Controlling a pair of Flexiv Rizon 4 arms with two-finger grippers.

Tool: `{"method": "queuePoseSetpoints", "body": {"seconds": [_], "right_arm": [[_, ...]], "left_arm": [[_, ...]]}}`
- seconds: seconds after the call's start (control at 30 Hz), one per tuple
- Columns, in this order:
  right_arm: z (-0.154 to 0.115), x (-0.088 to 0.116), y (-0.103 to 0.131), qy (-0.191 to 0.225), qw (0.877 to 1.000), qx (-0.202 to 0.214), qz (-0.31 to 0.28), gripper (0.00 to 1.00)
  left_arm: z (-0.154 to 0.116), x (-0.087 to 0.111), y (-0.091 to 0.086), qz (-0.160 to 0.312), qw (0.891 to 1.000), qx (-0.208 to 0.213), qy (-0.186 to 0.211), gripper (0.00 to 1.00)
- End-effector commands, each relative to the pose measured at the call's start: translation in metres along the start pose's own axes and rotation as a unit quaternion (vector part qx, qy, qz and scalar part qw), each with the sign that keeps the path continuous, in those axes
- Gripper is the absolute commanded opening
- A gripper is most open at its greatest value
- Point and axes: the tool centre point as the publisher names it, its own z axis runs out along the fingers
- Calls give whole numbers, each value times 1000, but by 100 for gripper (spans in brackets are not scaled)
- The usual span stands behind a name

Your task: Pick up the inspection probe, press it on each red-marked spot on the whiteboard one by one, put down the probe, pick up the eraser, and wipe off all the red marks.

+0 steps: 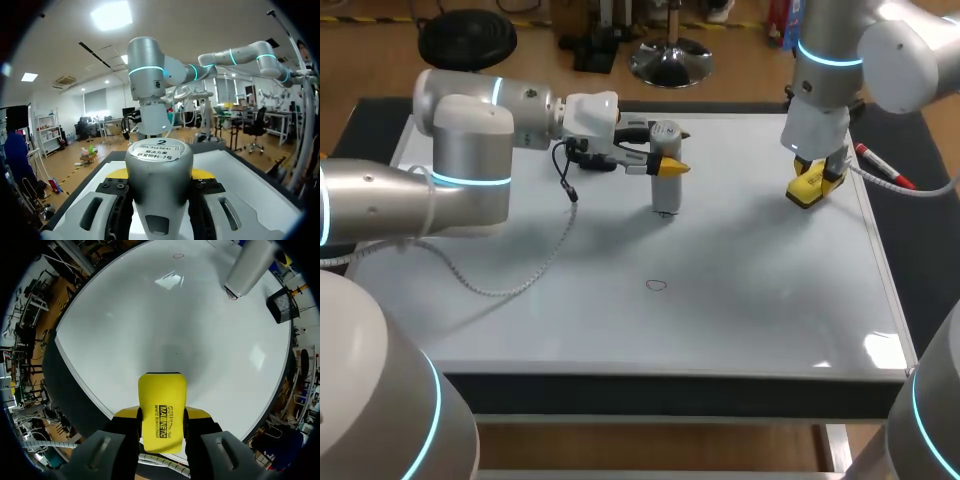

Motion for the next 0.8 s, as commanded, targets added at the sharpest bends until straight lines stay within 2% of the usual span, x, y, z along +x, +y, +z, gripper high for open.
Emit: {"method": "queuePoseSetpoints", "body": {"seconds": [0.03, 0.8], "right_arm": [[-1, 0, -1, 1, 1000, 1, -1, 0], [-1, 0, -1, 1, 1000, 1, -1, 0]], "left_arm": [[2, -4, 3, 1, 1000, 4, 3, 0], [5, -3, 12, 0, 1000, -4, 6, 0]]}}
